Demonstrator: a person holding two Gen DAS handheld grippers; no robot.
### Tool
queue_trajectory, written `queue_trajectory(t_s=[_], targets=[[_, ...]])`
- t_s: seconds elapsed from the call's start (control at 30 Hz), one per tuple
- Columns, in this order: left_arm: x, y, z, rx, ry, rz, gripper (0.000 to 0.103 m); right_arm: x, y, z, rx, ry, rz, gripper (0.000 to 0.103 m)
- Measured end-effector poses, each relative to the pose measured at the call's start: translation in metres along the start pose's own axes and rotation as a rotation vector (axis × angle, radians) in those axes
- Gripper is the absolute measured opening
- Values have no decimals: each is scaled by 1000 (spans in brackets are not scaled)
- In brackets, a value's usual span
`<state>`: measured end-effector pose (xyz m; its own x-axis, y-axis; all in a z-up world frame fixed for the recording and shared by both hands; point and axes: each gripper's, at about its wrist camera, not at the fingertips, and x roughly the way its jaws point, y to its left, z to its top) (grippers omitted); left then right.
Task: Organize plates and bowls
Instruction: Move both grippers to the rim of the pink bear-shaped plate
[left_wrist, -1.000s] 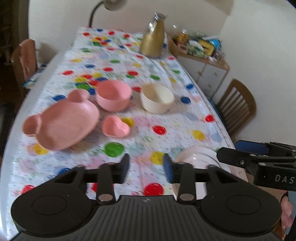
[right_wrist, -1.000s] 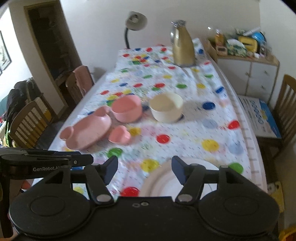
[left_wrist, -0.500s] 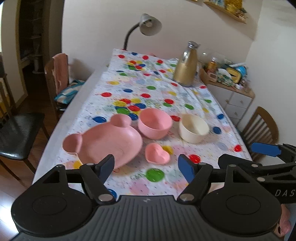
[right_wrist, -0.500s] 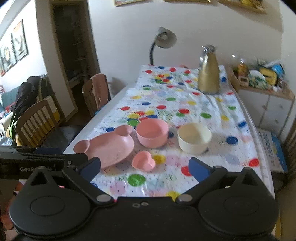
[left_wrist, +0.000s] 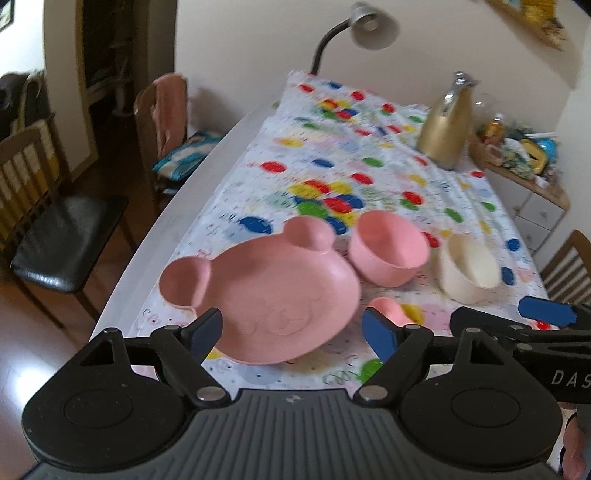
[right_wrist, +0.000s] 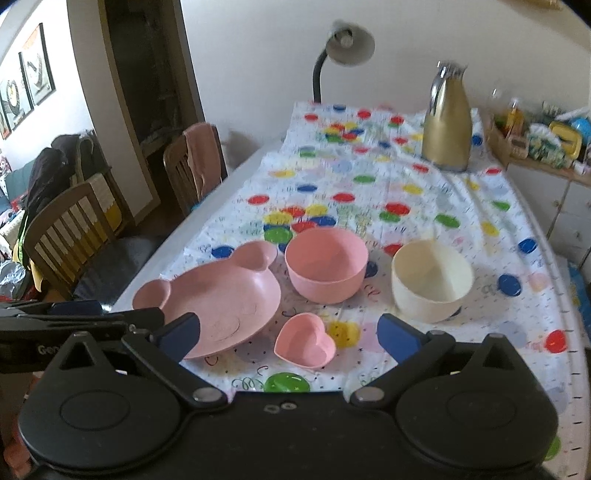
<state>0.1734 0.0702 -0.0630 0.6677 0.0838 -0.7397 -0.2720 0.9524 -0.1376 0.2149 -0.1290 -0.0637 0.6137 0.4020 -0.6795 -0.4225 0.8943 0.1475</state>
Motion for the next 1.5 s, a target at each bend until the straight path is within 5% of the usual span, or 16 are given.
queue_trajectory(t_s=[0.6, 1.13, 1.4, 1.5], targets=[[90, 52, 19, -121, 183, 102, 83, 126, 4, 36, 77, 249, 73, 91], [120, 79, 7, -254, 250, 128, 82, 179, 4, 39, 81, 385, 130, 53], [124, 81, 4, -282, 254, 133, 56, 188, -1, 36, 103, 404, 141, 32], [126, 81, 3, -285, 264, 141, 39, 189, -3, 36, 104, 404, 135, 26]])
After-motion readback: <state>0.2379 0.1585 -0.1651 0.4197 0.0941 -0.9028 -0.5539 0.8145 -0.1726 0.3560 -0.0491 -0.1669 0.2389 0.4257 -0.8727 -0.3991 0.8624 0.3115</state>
